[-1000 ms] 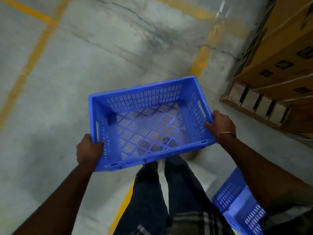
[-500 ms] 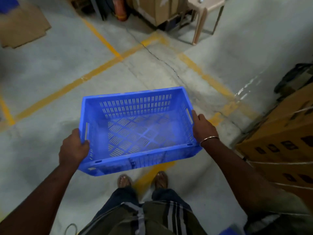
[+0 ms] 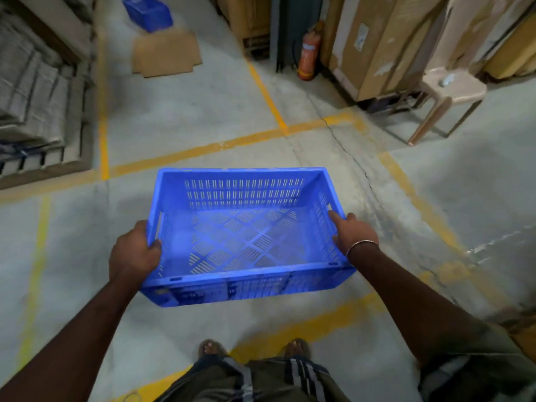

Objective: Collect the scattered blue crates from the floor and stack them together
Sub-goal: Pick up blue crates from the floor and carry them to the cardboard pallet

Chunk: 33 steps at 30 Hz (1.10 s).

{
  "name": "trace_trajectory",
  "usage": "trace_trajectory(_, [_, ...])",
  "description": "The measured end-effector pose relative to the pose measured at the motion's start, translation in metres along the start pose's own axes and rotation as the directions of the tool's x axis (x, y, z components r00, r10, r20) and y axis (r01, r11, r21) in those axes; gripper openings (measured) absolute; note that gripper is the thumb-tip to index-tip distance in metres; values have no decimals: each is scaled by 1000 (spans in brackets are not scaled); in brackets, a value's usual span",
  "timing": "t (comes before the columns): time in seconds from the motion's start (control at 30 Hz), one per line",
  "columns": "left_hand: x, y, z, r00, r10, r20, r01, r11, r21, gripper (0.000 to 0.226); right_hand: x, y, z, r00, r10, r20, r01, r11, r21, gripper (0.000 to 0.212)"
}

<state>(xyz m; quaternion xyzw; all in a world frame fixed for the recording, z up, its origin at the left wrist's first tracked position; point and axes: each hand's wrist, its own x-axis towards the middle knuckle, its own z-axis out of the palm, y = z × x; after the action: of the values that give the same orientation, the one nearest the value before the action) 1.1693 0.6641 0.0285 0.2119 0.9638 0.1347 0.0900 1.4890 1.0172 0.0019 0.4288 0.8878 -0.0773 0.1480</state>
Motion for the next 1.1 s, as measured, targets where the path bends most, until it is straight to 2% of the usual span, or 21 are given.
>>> trace_trajectory(0.1, [21, -45, -18, 998, -56, -17, 55, 998, -12, 36, 23, -58, -16, 1000, -15, 2, 15, 1000, -25, 71])
trace_trajectory(0.2, [45, -96, -36, 997, -68, -29, 67, 997, -46, 36, 41, -122, -26, 998, 31, -62, -33, 999, -27, 78])
trace_trajectory(0.23, [53, -113, -42, 997, -66, -38, 64, 997, -52, 36, 47, -143, -29, 996, 47, -80, -50, 998, -28, 74])
trace_trajectory(0.33, [78, -164, -60, 995, -90, -32, 89, 995, -50, 38, 58, -206, -38, 994, 35, -103, -43, 997, -72, 43])
trace_trajectory(0.43, [105, -209, -79, 990, -141, -1, 141, 989, -35, 35, 72, -267, -50, 994, -9, -107, 0, 996, -87, 31])
trace_trajectory(0.5, [122, -231, -88, 983, -176, 44, 178, 984, -31, 37, 83, -298, -56, 990, -66, -124, 55, 994, -95, 36])
trace_trajectory(0.63, [161, -286, -111, 958, -275, 85, 275, 961, 14, 49, 127, -382, -64, 950, -291, -111, 265, 943, -202, 66])
trace_trajectory(0.83, [218, -372, -146, 903, -430, 25, 427, 901, 72, 55, 208, -531, -79, 866, -496, -65, 474, 855, -209, 63])
trace_trajectory(0.93, [243, -421, -168, 870, -493, 18, 491, 869, 67, 70, 243, -616, -86, 822, -569, 3, 560, 809, -179, 72])
trace_trajectory(1.1, [271, -505, -216, 796, -605, 0, 605, 796, 31, 85, 287, -769, -95, 708, -701, 86, 702, 684, -198, 82])
